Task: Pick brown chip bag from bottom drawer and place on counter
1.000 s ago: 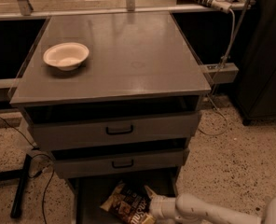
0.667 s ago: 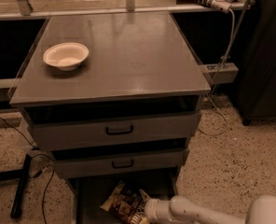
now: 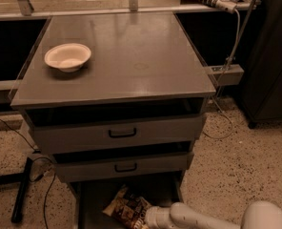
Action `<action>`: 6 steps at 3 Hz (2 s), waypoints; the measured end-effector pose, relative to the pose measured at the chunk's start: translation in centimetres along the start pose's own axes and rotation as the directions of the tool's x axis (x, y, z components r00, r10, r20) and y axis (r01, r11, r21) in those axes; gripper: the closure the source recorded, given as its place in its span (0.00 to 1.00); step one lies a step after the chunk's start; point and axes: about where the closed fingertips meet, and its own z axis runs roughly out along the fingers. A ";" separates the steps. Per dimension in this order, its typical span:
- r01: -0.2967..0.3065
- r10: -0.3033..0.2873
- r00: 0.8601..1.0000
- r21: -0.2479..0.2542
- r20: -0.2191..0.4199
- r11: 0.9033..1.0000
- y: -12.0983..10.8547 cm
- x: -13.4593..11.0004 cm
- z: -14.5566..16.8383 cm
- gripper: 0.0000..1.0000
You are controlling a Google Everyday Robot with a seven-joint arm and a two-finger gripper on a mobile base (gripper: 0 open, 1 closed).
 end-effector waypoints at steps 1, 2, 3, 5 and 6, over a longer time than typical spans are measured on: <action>0.000 0.000 1.000 0.000 0.000 1.000 0.0 0.0 0.0 0.19; 0.000 0.000 1.000 0.000 0.000 1.000 0.0 0.0 0.0 0.42; 0.000 0.000 1.000 0.000 0.000 1.000 0.0 0.0 0.0 0.65; 0.000 0.000 1.000 0.000 0.000 1.000 0.0 0.0 0.0 1.00; 0.000 0.000 1.000 0.000 0.000 1.000 0.0 -0.4 -0.3 1.00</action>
Offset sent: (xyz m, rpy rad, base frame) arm 0.0000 0.0000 0.0000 0.0000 0.0000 0.0000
